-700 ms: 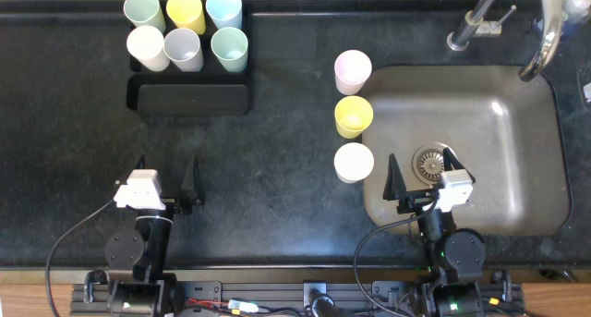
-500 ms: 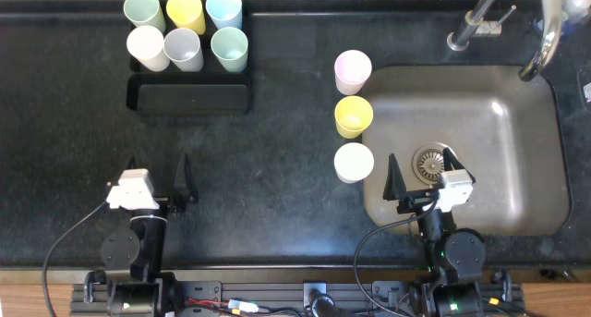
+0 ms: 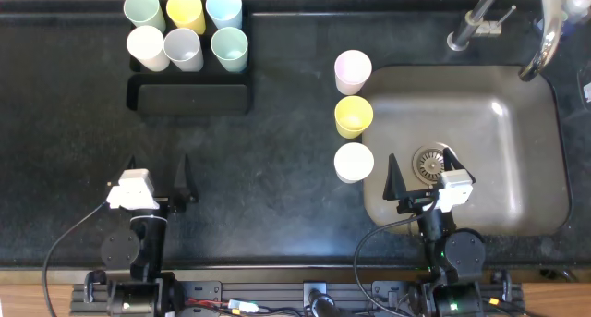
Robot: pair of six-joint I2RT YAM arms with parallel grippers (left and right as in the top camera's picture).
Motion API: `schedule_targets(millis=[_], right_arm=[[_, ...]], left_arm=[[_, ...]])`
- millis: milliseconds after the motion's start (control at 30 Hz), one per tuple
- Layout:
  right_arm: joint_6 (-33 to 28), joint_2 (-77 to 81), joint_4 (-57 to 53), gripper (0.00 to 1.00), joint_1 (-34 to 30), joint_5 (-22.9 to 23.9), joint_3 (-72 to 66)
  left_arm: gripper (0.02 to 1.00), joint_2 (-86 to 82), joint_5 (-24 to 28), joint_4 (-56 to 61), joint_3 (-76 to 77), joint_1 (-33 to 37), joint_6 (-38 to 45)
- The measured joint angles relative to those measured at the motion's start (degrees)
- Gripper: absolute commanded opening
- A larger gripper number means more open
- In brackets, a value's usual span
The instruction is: Store Cups
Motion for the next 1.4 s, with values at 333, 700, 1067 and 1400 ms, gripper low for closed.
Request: schedule_targets(millis=[333,700,1067,1400], right_arm=[[0.04,0.0,-0.04,0.996,0.0,-0.02,0.0],[0.02,0.02,-0.04,0.998,0.0,-0.02,0.0],[-0.02,0.02,-0.02,0.998,0.0,0.0,0.0],[-0.02,0.0,-0.02,0.996,0.0,-0.02,0.0]], left_arm=[[1.0,0.0,0.0,0.0,0.0,0.0,0.0],[1.0,0.0,0.0,0.0,0.0,0.0,0.0],[1.0,0.0,0.0,0.0,0.0,0.0,0.0],[1.0,0.07,0.02,-1.51,1.07,0.0,-0.52]])
